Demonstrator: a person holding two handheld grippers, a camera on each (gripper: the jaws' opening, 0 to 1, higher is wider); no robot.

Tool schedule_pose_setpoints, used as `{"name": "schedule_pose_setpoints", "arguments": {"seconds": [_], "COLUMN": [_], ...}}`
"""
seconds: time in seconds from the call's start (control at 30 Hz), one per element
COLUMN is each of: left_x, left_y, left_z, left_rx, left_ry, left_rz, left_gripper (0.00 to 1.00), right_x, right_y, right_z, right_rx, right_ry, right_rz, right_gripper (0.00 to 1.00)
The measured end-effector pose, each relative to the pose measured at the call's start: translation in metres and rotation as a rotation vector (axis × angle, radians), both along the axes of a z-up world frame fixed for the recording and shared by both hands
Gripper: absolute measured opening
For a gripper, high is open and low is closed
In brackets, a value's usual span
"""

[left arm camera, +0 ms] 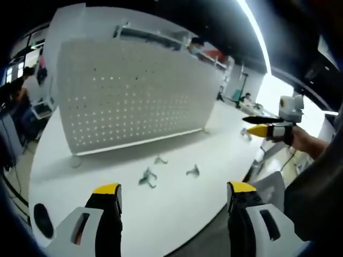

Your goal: Insert the hook assembly into the mounting plate slot until the hook locks in place.

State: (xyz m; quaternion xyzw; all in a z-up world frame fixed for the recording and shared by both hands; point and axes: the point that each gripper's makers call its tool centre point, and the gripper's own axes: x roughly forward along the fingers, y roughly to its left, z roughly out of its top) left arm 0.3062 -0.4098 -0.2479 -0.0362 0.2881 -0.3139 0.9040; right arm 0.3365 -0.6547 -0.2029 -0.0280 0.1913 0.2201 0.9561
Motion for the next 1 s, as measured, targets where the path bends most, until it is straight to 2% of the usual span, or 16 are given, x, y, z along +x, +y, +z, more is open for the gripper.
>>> {"name": "schedule_pose_setpoints", "arguments": {"seconds": [0.1,0.27,0.43,0.5,0.77,0.87,1.0], "left_x": [0.0,0.002,0.01,0.012,0.029,0.039,0.052], "left_y": [-0.002,-0.002,-0.004,-0.004,-0.007,-0.008,-0.01], "left_z": [-0.015,-0.042,-0.061,-0.071,-0.086,-0.093,-0.101], "left_rx": [0.012,0.075,0.073,0.08,0.086,0.111,0.118], "left_ry": [0.004,0.033,0.052,0.08,0.092,0.079,0.093], "left_rz": [-0.028,-0.086,-0.108,-0.119,-0.131,-0.125,-0.118], "left_gripper": [0.82,0.78,0.76,0.75,0.74,0.75,0.75], "right_x": [-0.001,-0.002,-0.003,-0.004,-0.008,-0.008,-0.008], "right_y": [-0.001,-0.001,0.001,0.003,0.011,0.014,0.016], "right_z": [-0.003,-0.007,-0.01,-0.014,-0.026,-0.029,-0.032], "right_rx": [-0.002,-0.017,-0.015,-0.017,-0.026,-0.026,-0.032], "right_ry": [0.007,0.01,0.019,0.027,0.057,0.067,0.079], "right_rz": [-0.001,-0.001,-0.001,0.004,0.026,0.035,0.044], "right_gripper": [0.75,0.75,0.75,0.75,0.75,0.75,0.75]}}
